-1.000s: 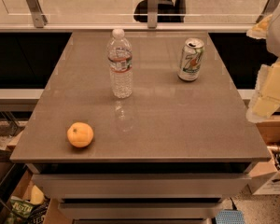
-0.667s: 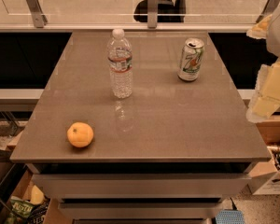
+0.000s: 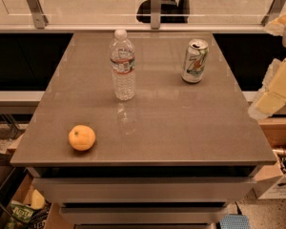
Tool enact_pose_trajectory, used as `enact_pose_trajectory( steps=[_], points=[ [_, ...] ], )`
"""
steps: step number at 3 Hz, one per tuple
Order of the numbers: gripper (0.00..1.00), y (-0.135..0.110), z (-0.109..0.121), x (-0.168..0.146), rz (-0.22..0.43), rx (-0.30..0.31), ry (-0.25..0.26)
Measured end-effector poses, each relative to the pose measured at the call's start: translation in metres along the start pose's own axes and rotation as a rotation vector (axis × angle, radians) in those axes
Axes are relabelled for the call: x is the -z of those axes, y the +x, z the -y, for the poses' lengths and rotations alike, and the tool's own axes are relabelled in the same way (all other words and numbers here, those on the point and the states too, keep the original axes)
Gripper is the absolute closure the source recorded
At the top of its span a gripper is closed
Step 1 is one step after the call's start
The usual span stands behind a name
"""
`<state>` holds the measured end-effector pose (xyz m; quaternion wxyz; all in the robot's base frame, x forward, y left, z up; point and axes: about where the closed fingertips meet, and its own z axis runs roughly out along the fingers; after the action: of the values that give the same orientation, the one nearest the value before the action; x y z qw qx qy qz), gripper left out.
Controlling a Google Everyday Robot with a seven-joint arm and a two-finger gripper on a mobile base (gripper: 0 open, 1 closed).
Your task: Pick water bottle
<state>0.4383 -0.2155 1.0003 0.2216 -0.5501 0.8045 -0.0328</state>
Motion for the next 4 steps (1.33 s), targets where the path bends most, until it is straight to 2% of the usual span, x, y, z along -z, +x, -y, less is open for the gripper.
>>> enact_pose_trajectory(
  steps=[1, 3, 4],
  points=[
    [0.0, 0.002, -0.007, 0.003, 0.09, -0.08, 0.001],
    [0.0, -0.005, -0.046, 0.021, 0.277, -0.182, 0.046],
    [0.0, -0.005, -0.046, 0.022, 0.276, -0.181, 0.048]
  ],
)
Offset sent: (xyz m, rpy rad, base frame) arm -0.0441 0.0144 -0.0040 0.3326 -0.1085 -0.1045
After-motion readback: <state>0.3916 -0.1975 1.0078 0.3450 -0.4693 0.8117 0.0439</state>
